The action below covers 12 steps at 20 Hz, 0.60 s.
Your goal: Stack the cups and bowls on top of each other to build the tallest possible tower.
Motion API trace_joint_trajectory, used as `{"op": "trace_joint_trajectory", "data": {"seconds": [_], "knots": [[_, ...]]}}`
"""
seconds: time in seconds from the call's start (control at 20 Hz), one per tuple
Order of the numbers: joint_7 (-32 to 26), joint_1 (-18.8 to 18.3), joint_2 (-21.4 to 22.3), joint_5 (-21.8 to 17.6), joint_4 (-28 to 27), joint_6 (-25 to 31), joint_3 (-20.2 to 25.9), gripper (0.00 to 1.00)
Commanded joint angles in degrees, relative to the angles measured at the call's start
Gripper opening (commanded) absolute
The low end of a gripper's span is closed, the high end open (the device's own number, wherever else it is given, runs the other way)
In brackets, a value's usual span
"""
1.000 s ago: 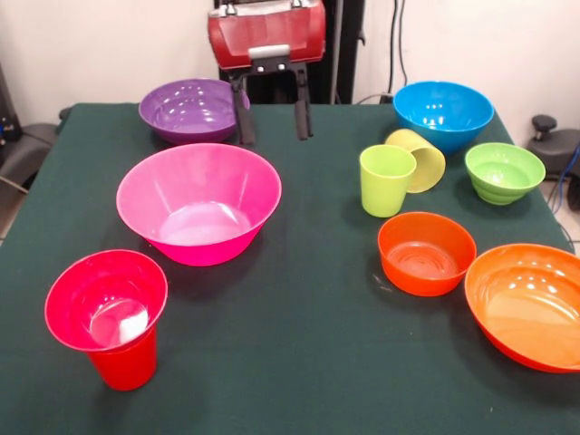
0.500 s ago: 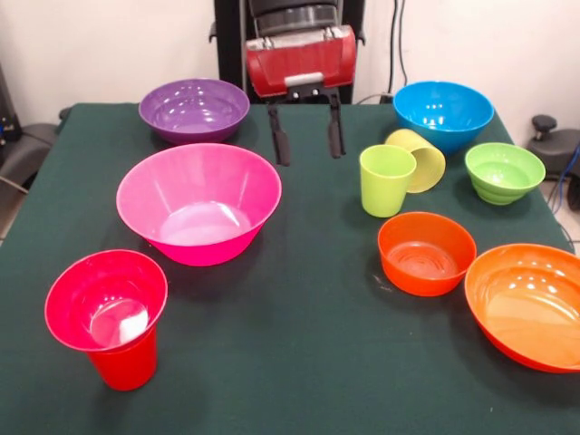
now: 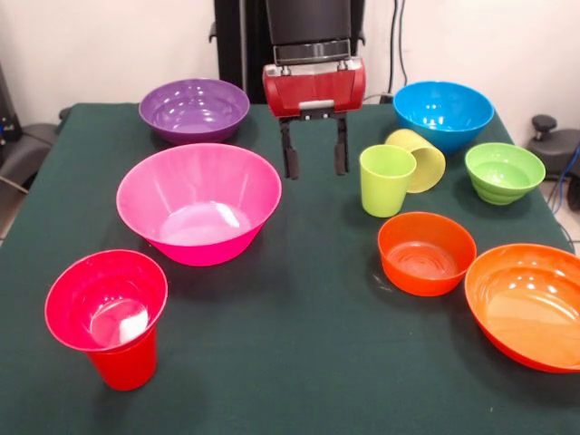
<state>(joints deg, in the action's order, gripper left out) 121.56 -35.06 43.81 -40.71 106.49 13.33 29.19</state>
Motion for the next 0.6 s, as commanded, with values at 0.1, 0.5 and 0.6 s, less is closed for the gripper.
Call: {"op": "trace_joint_trajectory", "data": {"seconds": [0.1, 0.5, 0.6], "knots": [[5.9, 2.0, -0.2, 1.9, -3.4, 4.8, -7.7, 1.00], [2.0, -1.2, 1.4, 5.2, -1.8, 5.5, -5.8, 1.00], [2.0, -1.5, 1.8, 5.4, -1.8, 5.4, -6.4, 1.00]]}}
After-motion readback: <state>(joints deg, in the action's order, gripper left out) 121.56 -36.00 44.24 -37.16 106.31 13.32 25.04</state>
